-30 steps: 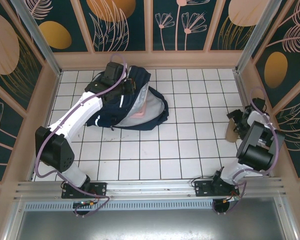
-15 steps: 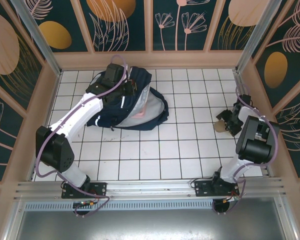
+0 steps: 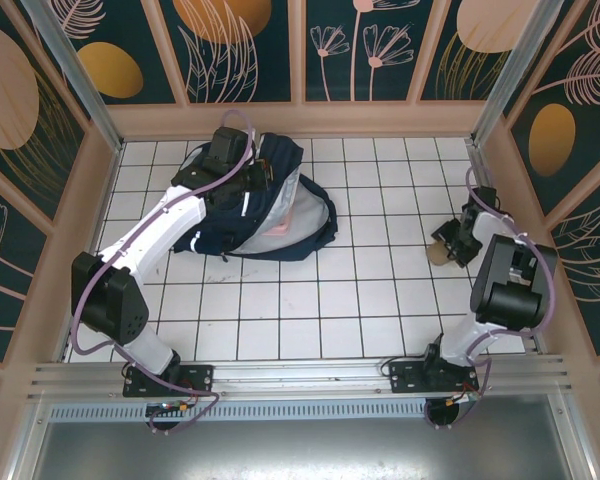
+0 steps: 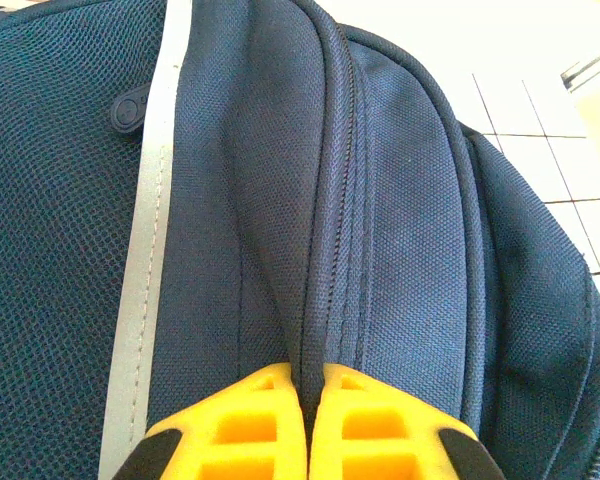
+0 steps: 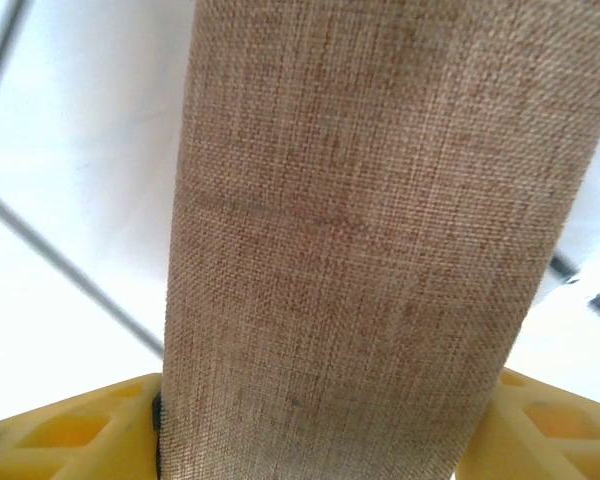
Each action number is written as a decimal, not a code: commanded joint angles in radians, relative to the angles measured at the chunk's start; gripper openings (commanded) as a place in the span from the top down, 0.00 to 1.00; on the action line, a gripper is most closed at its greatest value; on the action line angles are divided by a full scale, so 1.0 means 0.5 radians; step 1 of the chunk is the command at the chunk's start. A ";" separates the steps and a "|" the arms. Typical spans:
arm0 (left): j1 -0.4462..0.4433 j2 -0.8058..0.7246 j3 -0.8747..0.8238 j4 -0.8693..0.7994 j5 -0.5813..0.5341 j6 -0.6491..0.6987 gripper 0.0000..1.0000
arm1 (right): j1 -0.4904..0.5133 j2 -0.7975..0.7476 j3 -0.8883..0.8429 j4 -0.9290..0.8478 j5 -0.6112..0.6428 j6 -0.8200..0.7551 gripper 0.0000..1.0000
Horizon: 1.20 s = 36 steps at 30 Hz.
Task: Pack the student bag
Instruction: Pick up the glasses case from the middle-right of the table, then place the glasses case in the student bag.
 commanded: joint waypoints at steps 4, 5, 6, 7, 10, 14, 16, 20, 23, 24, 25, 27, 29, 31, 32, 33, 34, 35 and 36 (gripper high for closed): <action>0.002 -0.128 -0.010 0.178 0.036 -0.091 1.00 | 0.392 -0.156 0.152 -0.049 -0.114 0.146 0.43; 0.002 -0.130 -0.017 0.184 0.035 -0.094 1.00 | 0.488 -0.156 0.197 -0.043 -0.110 0.164 0.43; 0.002 -0.138 -0.019 0.188 0.032 -0.103 1.00 | 0.574 -0.149 0.236 -0.032 -0.112 0.181 0.43; 0.004 -0.143 -0.029 0.193 0.033 -0.108 1.00 | 0.668 -0.131 0.283 -0.018 -0.116 0.199 0.43; 0.005 -0.163 -0.045 0.209 0.029 -0.135 1.00 | 0.926 -0.032 0.444 0.007 -0.112 0.244 0.43; 0.008 -0.190 -0.061 0.214 0.013 -0.170 1.00 | 1.189 0.147 0.663 0.046 -0.133 0.294 0.43; 0.008 -0.209 -0.078 0.233 0.018 -0.190 1.00 | 1.289 0.259 0.776 0.081 -0.165 0.324 0.43; 0.011 -0.239 -0.095 0.252 0.027 -0.217 1.00 | 1.425 0.516 0.995 0.077 -0.193 0.371 0.43; 0.014 -0.255 -0.107 0.252 0.028 -0.228 1.00 | 1.498 0.691 1.103 0.037 -0.180 0.395 0.43; 0.017 -0.260 -0.112 0.252 0.026 -0.237 1.00 | 1.528 0.738 1.114 0.038 -0.183 0.405 0.43; 0.020 -0.266 -0.119 0.252 0.029 -0.238 1.00 | 1.554 0.776 1.115 0.046 -0.199 0.415 0.43; 0.020 -0.271 -0.131 0.256 0.035 -0.247 1.00 | 1.595 0.840 1.123 0.074 -0.236 0.432 0.43; 0.022 -0.272 -0.146 0.267 0.050 -0.255 1.00 | 1.635 0.900 1.140 0.098 -0.257 0.453 0.43; 0.022 -0.270 -0.146 0.279 0.084 -0.270 1.00 | 1.675 0.979 1.203 0.115 -0.308 0.464 0.43; 0.023 -0.265 -0.144 0.283 0.093 -0.275 1.00 | 1.694 1.016 1.244 0.118 -0.330 0.468 0.43; 0.021 -0.259 -0.141 0.289 0.105 -0.282 1.00 | 1.716 1.061 1.300 0.113 -0.357 0.469 0.43; 0.022 -0.251 -0.136 0.292 0.118 -0.285 1.00 | 1.740 1.108 1.364 0.104 -0.382 0.465 0.42; 0.022 -0.249 -0.135 0.295 0.126 -0.290 1.00 | 1.759 1.148 1.419 0.095 -0.402 0.458 0.42; 0.023 -0.246 -0.134 0.300 0.133 -0.296 1.00 | 1.774 1.194 1.482 0.077 -0.423 0.455 0.42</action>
